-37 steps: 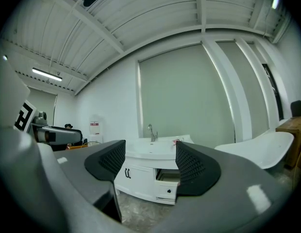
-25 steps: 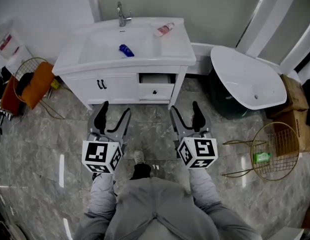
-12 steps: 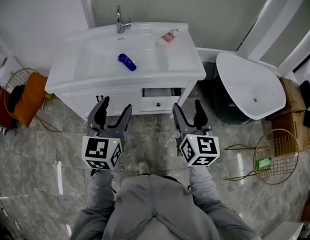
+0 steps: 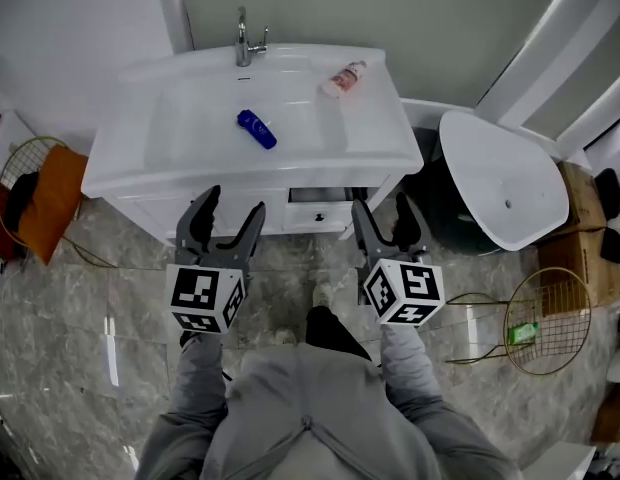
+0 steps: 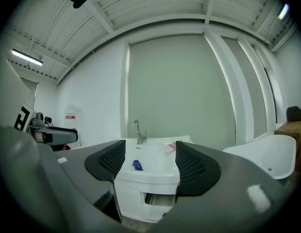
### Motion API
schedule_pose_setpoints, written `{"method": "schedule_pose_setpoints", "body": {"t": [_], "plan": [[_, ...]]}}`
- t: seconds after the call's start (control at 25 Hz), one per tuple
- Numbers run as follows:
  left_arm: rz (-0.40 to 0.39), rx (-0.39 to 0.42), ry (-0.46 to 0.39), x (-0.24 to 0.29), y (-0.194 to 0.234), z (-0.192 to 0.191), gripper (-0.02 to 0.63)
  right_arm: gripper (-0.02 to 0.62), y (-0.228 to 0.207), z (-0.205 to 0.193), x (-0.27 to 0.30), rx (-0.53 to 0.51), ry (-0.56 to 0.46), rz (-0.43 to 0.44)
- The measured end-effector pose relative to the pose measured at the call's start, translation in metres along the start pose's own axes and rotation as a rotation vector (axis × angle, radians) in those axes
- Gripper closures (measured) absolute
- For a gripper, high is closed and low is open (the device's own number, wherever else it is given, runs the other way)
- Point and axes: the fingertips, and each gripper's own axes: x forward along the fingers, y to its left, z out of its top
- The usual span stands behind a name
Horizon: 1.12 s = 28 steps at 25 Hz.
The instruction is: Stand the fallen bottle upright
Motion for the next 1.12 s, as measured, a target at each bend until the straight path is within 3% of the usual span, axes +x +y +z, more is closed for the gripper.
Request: {"method": "schedule_pose_setpoints", "body": {"t": [0.32,0.84,1.12], "plan": [[0.043,-0.003,0.008,0.055,0.035,-0.002,0.265,0.272,-0.015,0.0,0.076,0.007,0.007,0.028],[0.142,-0.014,0.029,0.204,0.088,0.012,0.265,0.272,-0.068,0.007,0.257,0.004,0.066,0.121],[0.193,-0.021,0.039,0.259,0.106,0.015,0.265,0.272,-0.095,-0.011,0.333,0.034,0.147,0.144]]}}
